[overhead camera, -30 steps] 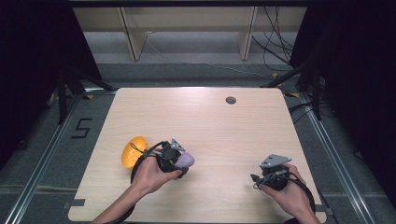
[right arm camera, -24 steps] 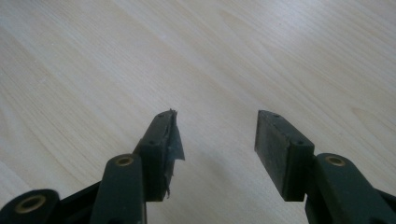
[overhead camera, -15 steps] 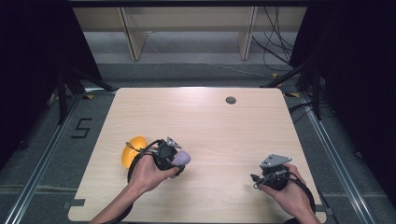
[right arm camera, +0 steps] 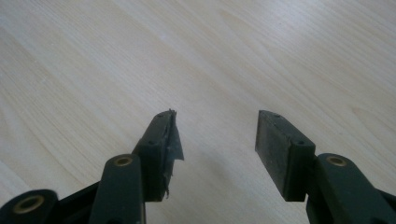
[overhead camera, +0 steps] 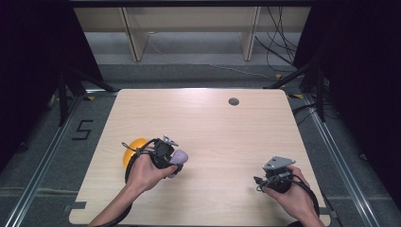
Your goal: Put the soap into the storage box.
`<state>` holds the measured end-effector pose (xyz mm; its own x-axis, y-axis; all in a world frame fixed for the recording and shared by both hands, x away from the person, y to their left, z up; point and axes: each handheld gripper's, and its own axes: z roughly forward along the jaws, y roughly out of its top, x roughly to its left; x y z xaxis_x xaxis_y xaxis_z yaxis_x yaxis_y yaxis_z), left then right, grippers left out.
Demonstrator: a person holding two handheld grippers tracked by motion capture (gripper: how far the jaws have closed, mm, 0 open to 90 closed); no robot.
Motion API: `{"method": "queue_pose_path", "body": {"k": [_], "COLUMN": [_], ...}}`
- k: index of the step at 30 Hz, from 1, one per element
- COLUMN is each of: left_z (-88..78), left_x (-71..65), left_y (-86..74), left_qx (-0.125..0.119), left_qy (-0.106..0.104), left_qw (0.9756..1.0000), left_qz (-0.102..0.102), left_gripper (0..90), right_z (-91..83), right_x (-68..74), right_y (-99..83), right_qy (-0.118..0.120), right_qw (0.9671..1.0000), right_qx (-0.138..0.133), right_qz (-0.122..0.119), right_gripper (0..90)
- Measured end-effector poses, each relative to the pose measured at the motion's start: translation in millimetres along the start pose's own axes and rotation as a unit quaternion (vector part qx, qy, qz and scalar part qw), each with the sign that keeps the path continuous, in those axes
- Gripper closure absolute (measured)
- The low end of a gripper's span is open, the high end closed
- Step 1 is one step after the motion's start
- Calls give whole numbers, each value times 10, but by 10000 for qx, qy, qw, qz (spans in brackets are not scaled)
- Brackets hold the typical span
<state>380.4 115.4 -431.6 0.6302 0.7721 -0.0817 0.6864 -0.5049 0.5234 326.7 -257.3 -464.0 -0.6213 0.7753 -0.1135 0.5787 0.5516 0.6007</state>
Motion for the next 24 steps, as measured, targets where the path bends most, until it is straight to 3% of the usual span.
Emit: {"method": "queue_pose_path", "body": {"k": [5,20,24], "left_z": [-16,-60,-67], "left_x": [34,108,135], "left_y": [-5,-14,-16], "left_qx": [-17,-48,-42], "left_qy": [84,221,175], "left_qw": [9998,9994,9993], "left_qz": [-169,-264,-317], "left_gripper": [488,488,488], "right_z": [0,-1,-2], "right_x": [0,-2,-3], "right_y": [0,0,1], "right_qy": [2,-6,-1], "right_qw": [10000,10000,10000], "right_qx": [-5,-14,-16], "right_qz": [5,0,17], "right_gripper": [486,484,484]}}
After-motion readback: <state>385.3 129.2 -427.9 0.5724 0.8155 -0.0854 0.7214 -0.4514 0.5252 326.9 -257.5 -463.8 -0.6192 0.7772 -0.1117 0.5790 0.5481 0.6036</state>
